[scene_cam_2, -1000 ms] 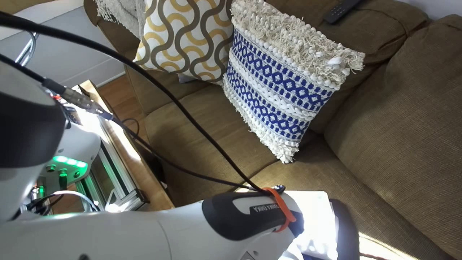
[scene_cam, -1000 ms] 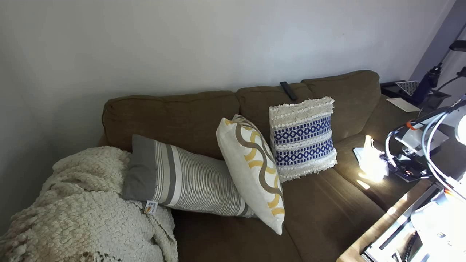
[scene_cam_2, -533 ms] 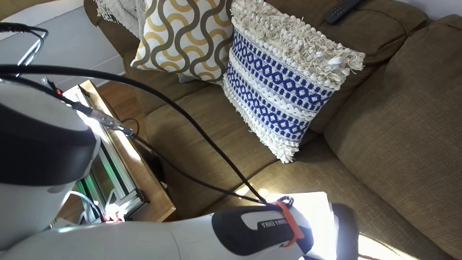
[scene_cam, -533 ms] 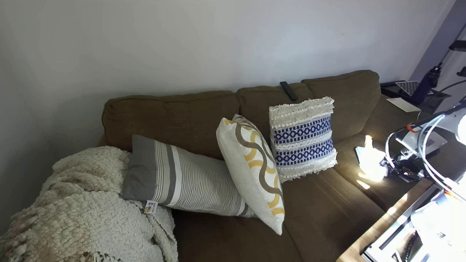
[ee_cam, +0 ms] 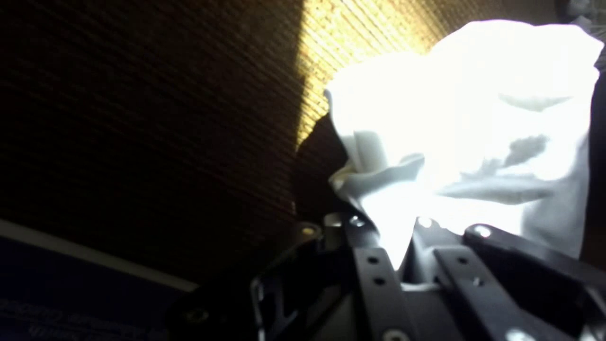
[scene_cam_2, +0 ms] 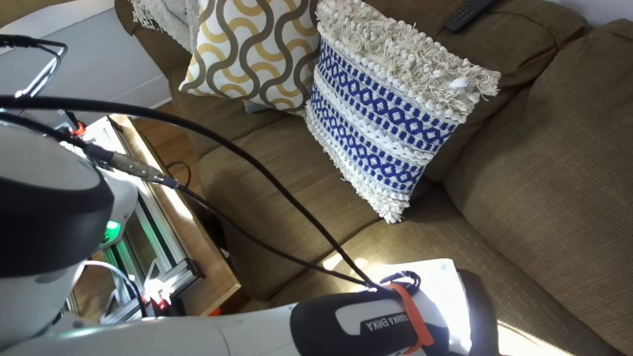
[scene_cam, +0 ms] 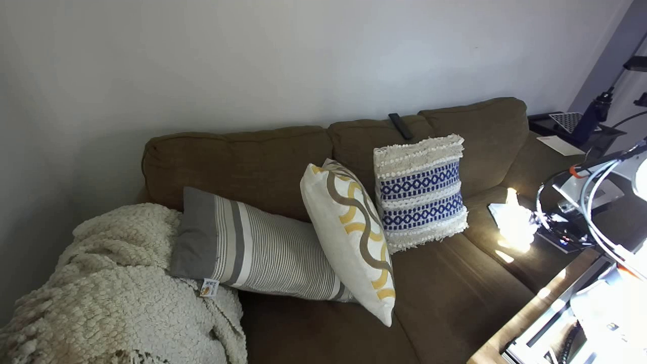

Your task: Fold the white cloth in half, pick up the white cloth and put it on top of the far right throw pillow

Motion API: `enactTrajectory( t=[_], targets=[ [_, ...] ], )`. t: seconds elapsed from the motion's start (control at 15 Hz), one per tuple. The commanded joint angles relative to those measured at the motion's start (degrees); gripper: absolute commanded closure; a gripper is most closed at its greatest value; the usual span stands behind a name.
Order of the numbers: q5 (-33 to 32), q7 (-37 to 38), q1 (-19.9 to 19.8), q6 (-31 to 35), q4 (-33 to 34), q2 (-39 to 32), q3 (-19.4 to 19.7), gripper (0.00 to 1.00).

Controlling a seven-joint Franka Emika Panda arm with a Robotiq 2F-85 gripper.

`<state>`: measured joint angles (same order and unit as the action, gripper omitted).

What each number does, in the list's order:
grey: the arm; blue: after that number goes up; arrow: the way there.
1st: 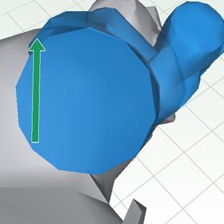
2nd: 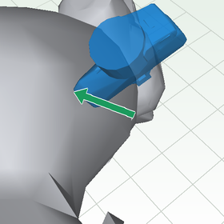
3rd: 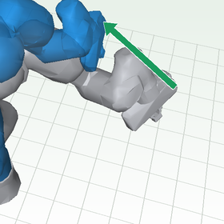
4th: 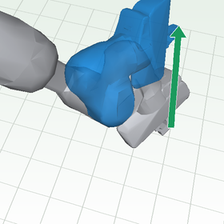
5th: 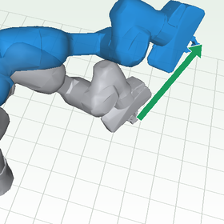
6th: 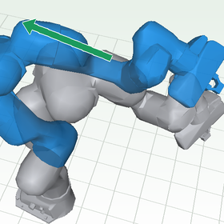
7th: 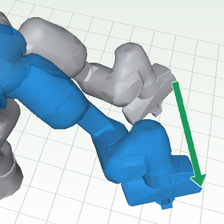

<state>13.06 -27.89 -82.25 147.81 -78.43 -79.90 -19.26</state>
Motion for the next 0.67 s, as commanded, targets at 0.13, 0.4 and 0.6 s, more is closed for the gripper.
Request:
enactTrajectory(
  t=[0.13,0.4,0.6],
  targets=[
    [0.25,-16.1,-8.01,12.47,-15.66,5.41,-11.52,0.97],
    [-3.81,-25.07,-10.9,22.58,-28.01,7.26,-18.25,0.97],
    [-10.27,-27.14,-13.33,30.55,-38.07,9.5,-22.91,0.97]
  ],
)
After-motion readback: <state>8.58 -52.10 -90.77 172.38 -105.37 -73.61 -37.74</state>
